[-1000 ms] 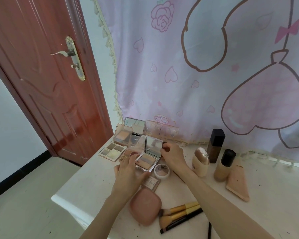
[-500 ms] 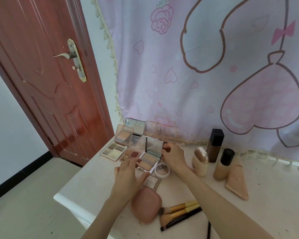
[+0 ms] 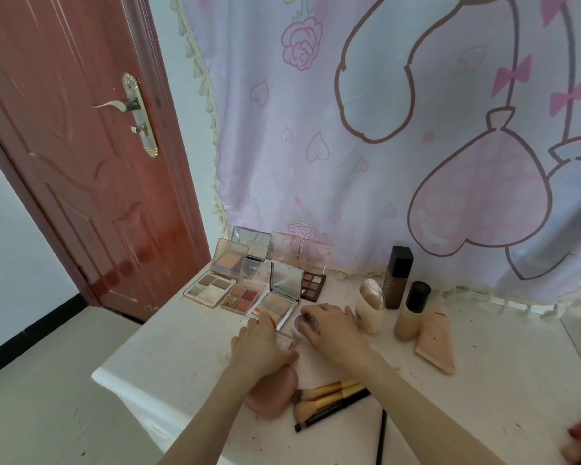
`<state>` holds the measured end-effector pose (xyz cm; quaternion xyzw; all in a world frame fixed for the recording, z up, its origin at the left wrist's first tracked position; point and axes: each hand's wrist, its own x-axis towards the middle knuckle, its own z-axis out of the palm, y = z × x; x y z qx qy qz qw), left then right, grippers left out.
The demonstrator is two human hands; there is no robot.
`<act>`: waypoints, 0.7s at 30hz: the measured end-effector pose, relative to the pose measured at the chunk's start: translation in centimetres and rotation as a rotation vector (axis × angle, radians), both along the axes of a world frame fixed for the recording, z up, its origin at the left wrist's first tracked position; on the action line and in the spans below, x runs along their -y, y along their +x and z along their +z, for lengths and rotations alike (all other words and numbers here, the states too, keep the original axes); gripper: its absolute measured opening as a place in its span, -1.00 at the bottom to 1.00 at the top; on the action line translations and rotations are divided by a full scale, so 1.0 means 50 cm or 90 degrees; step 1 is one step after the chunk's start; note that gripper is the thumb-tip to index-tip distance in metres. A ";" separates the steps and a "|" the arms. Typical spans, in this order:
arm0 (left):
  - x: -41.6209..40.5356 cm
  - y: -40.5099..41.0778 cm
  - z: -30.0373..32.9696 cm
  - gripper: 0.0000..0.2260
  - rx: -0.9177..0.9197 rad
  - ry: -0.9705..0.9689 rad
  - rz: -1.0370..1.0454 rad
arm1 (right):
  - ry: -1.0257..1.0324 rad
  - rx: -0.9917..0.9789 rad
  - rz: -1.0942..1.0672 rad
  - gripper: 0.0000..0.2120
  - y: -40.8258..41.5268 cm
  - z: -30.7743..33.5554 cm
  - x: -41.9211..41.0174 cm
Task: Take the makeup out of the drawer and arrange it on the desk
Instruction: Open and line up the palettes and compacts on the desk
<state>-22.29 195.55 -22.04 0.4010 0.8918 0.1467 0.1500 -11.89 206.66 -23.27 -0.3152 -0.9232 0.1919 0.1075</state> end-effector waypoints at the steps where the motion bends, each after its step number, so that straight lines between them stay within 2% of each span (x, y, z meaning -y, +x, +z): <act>1: -0.001 0.002 0.002 -0.48 0.000 -0.005 -0.001 | -0.005 -0.002 0.002 -0.68 0.008 0.000 0.002; 5: 0.000 0.009 0.006 -0.59 -0.027 -0.007 0.000 | 0.010 -0.024 0.015 -0.68 0.037 -0.006 0.015; 9: 0.006 0.013 0.009 -0.61 -0.021 0.045 0.005 | -0.011 -0.048 0.038 -0.68 0.072 -0.007 0.025; 12: 0.013 0.013 0.011 -0.62 0.019 0.176 -0.018 | -0.042 -0.048 0.063 -0.70 0.097 -0.006 0.028; 16: 0.022 0.026 0.020 -0.56 0.092 0.373 -0.120 | -0.064 -0.057 0.079 -0.72 0.122 -0.006 0.023; 19: 0.022 0.042 0.029 -0.50 0.129 0.435 -0.180 | -0.081 -0.149 0.027 -0.74 0.124 0.004 0.029; 21: 0.021 0.052 0.036 -0.49 0.117 0.460 -0.218 | -0.177 -0.269 -0.044 -0.81 0.121 0.023 0.039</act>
